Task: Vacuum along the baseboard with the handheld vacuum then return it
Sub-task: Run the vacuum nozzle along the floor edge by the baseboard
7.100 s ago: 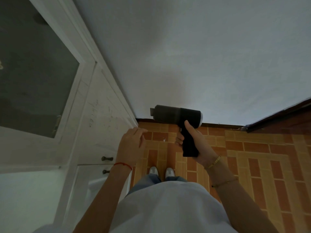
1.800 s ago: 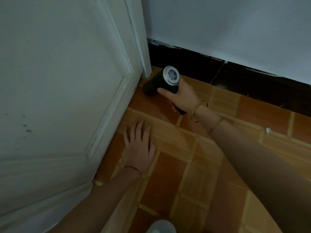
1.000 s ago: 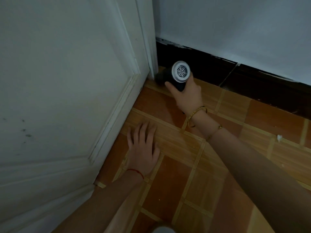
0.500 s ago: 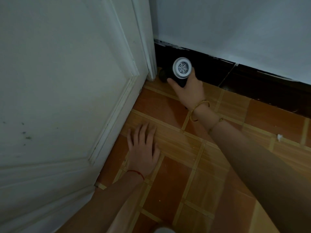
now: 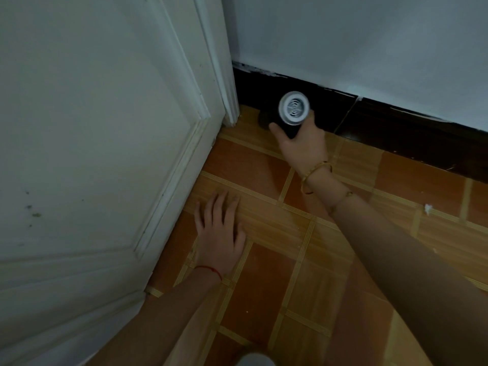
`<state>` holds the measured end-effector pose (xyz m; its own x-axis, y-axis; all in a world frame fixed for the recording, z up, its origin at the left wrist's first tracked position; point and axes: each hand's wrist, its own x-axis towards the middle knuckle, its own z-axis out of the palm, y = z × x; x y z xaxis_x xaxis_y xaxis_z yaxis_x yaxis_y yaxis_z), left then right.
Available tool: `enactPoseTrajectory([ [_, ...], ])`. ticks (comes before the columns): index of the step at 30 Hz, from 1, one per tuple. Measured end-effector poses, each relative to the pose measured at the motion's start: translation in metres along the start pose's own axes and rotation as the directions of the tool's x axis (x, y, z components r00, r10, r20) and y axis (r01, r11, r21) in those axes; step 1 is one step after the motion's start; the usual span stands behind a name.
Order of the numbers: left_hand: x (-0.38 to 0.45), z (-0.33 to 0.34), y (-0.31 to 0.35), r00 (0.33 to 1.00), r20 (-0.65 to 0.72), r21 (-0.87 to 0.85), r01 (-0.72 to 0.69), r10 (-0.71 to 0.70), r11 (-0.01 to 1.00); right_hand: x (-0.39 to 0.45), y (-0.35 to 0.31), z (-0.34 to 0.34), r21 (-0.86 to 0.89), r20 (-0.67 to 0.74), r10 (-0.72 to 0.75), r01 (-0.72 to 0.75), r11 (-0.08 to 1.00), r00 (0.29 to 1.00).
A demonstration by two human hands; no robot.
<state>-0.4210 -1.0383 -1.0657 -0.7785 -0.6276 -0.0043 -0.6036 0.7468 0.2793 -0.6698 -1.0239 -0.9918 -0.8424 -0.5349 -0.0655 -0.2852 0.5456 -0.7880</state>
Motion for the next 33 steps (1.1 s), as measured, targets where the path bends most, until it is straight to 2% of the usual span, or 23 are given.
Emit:
enactPoseTrajectory([
  [4, 0.000, -0.001, -0.001, 1.000, -0.009, -0.011, -0.008, 0.008, 1.000, 0.003, -0.008, 0.008, 0.005, 0.050, -0.039, 0.039, 0.999, 0.998],
  [8, -0.001, 0.001, -0.001, 1.000, -0.008, -0.014, -0.007, 0.007, 1.000, -0.005, 0.018, -0.020, -0.029, -0.064, 0.056, -0.058, 0.998, 0.996],
  [15, -0.002, 0.001, -0.001, 1.000, -0.011, -0.009, -0.001, 0.001, 1.000, -0.035, 0.054, -0.068, -0.085, -0.253, 0.121, -0.147, 0.985, 0.960],
  [16, -0.002, 0.001, -0.001, 1.000, -0.011, -0.008, -0.004, 0.004, 1.000, -0.037, 0.053, -0.068, -0.089, -0.239, 0.123, -0.147, 0.985, 0.963],
  [20, -0.003, 0.001, -0.001, 1.000, -0.014, -0.002, -0.010, 0.010, 1.000, -0.031, 0.046, -0.068, 0.035, -0.019, 0.125, -0.124, 0.992, 0.992],
  [21, -0.003, 0.001, -0.001, 1.000, -0.014, -0.003, -0.010, 0.010, 1.000, -0.030, 0.046, -0.071, 0.035, 0.000, 0.113, -0.113, 0.993, 0.994],
  [25, -0.003, 0.001, 0.000, 1.000, -0.018, -0.015, -0.009, 0.009, 1.000, -0.039, 0.056, -0.089, -0.106, -0.140, 0.135, -0.151, 0.983, 0.981],
  [27, -0.003, 0.002, -0.001, 1.000, -0.010, -0.001, -0.004, 0.004, 1.000, -0.050, 0.062, -0.099, -0.131, -0.149, 0.150, -0.170, 0.977, 0.977],
  [29, -0.003, 0.003, 0.000, 1.000, -0.004, 0.016, -0.006, 0.006, 1.000, -0.060, 0.063, -0.110, -0.156, -0.060, 0.129, -0.137, 0.978, 0.990],
  [31, -0.003, 0.004, 0.000, 1.000, -0.007, 0.013, -0.007, 0.007, 1.000, -0.073, 0.053, -0.124, -0.167, 0.110, 0.127, -0.108, 0.980, 0.986],
  [33, -0.003, 0.004, 0.000, 1.000, -0.011, 0.006, -0.006, 0.006, 1.000, -0.090, 0.043, -0.134, -0.136, 0.354, 0.174, -0.133, 0.982, 0.919],
])
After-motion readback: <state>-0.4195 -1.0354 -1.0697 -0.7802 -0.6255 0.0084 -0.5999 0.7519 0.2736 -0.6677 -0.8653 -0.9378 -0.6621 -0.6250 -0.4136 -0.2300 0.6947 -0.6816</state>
